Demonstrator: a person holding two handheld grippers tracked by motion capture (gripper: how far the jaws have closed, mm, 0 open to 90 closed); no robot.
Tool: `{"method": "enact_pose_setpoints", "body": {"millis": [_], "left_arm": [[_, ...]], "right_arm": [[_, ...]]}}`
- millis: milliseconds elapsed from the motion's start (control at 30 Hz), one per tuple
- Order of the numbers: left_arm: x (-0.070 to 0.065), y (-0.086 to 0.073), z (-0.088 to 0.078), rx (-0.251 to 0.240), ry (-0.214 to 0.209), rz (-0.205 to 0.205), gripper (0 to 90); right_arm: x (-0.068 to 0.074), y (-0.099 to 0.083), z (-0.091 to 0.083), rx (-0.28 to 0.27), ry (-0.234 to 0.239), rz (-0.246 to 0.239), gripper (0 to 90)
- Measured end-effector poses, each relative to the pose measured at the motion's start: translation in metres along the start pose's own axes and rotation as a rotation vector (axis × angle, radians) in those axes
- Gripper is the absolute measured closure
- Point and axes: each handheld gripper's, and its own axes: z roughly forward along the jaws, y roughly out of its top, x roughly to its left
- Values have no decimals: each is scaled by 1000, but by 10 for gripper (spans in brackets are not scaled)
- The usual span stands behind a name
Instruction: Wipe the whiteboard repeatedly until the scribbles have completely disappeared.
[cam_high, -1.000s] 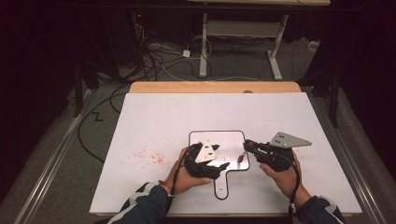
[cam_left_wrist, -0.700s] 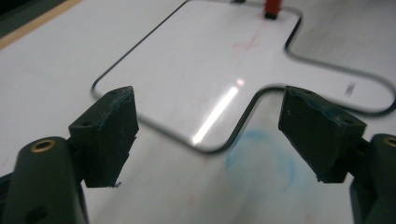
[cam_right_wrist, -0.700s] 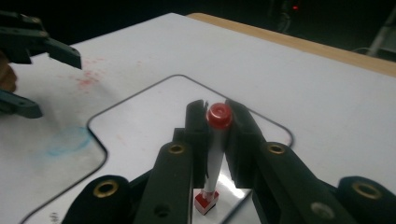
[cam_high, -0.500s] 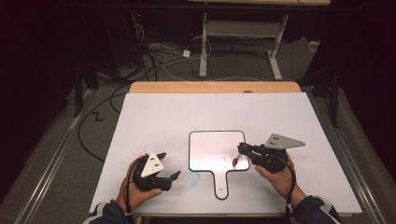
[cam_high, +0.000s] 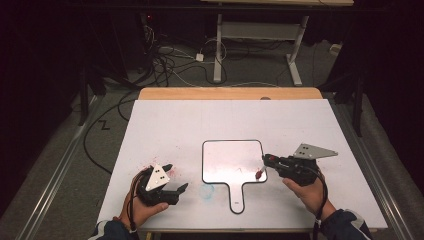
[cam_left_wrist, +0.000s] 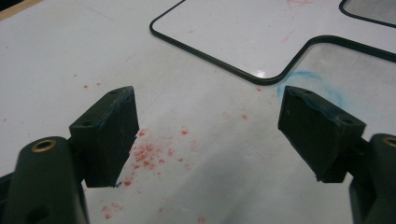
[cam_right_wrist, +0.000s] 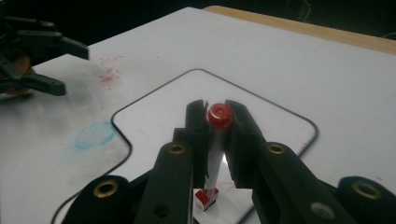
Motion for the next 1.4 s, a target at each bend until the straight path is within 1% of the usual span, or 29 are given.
{"method": "enact_pose_setpoints", "body": {"millis": [67,100,133,233,300,400,433,500,567,633,700,733,767,800,833,867,900,967,1033,1100,1133,1200,1267,1333,1400], "left_arm": [[0,0,0,-1,-2,1,194],[0,0,0,-2,-3,0,195],[1,0,0,-1,-3,-1,195],[1,-1,-1,-1,-3,-2,195],[1,-1,-1,0,0,2,195],[1,0,0,0,-5,-1,195],[0,0,0,3,-5,2,195],[-1,0,1,5,-7,9,195],[-1,1,1,4,-10,11,195],[-1,1,1,2,-13,10,195],[-1,1,2,4,-16,11,195],[-1,1,1,3,-17,12,195],[-1,1,1,1,-18,11,195],[-1,1,1,0,-19,11,194],[-2,1,1,-1,-20,13,195],[-2,1,1,0,-19,14,195],[-2,1,2,2,-21,12,195],[-2,1,2,4,-25,13,195],[-2,1,3,8,-27,16,195],[-3,2,3,7,-30,18,195],[-3,2,4,9,-30,19,195],[-4,2,4,12,-32,23,195],[-4,2,4,11,-33,21,195],[-3,1,3,12,-31,20,195],[-3,1,3,10,-33,18,195]], "right_arm": [[5,1,3,4,-3,-25,811],[5,2,2,9,-7,-26,811],[3,2,1,15,-13,-22,811],[-5,2,-8,29,-63,-22,811],[-11,1,-14,39,-83,-11,811],[-16,1,-19,50,-74,4,811],[-17,1,-18,53,-66,1,811],[-15,3,-17,62,-64,-10,811],[-13,2,-15,54,-52,-19,811],[-11,0,-11,27,-50,-29,811],[-11,-1,-6,2,-57,-26,811],[-12,-1,-4,-12,-58,-16,811],[-13,-1,-3,-16,-67,-19,811],[-15,0,-2,-16,-93,-36,811],[-17,1,-2,-14,-104,-33,811],[-21,0,-2,-19,-99,-11,811],[-23,0,-2,-22,-96,-2,811],[-24,1,1,-19,-60,10,811],[-21,1,4,-17,-24,18,811],[-17,2,10,-18,26,36,812],[-14,3,12,-13,37,34,811],[-9,4,15,-11,38,17,812],[-10,5,14,2,36,14,811],[-14,5,9,11,9,11,811],[-22,6,2,18,-42,7,811]]}}
